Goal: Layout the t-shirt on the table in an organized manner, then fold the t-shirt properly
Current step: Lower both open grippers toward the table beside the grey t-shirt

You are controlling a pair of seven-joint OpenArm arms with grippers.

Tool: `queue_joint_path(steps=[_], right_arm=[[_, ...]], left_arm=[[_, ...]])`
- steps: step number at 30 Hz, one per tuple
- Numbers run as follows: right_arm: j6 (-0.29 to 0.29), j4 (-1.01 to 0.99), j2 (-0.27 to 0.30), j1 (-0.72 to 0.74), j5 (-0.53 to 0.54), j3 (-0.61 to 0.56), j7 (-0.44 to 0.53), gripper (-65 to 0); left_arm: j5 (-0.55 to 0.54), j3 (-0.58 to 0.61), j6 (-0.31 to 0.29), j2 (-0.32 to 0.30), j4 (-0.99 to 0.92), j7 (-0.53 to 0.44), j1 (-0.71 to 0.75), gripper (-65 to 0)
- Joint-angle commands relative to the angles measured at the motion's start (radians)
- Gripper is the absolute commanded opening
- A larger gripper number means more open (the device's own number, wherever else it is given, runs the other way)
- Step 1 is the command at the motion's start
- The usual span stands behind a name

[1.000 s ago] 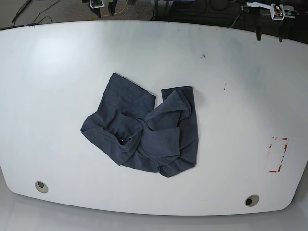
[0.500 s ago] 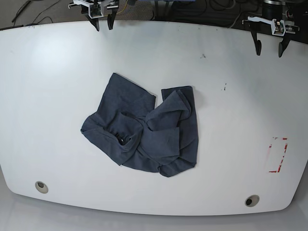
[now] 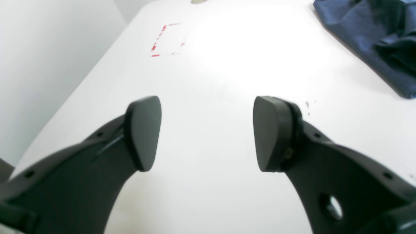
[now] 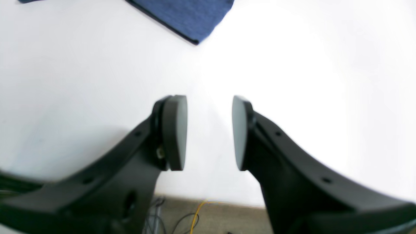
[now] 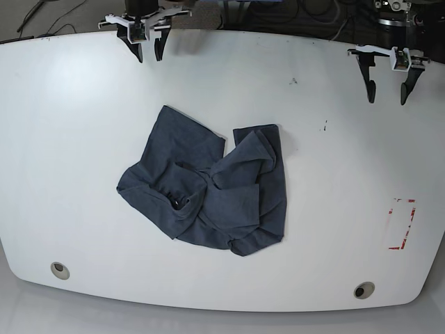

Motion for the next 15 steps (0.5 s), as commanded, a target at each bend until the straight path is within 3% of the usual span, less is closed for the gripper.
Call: queue_joint_path(steps=[1, 15], right_arm=[[-0.001, 0.019, -0.002, 0.02, 0.004, 0.005, 0.009, -42.8], [0.0, 0.018, -0.002, 0.195, 0.047, 0.005, -0.118, -42.7]], left_arm=[[-0.009, 0.022, -0.002, -0.029, 0.01, -0.025, -0.004, -23.5], [-0.009, 0.11, -0.002, -0.042, -0.005, 0.007, -0.109, -23.5]])
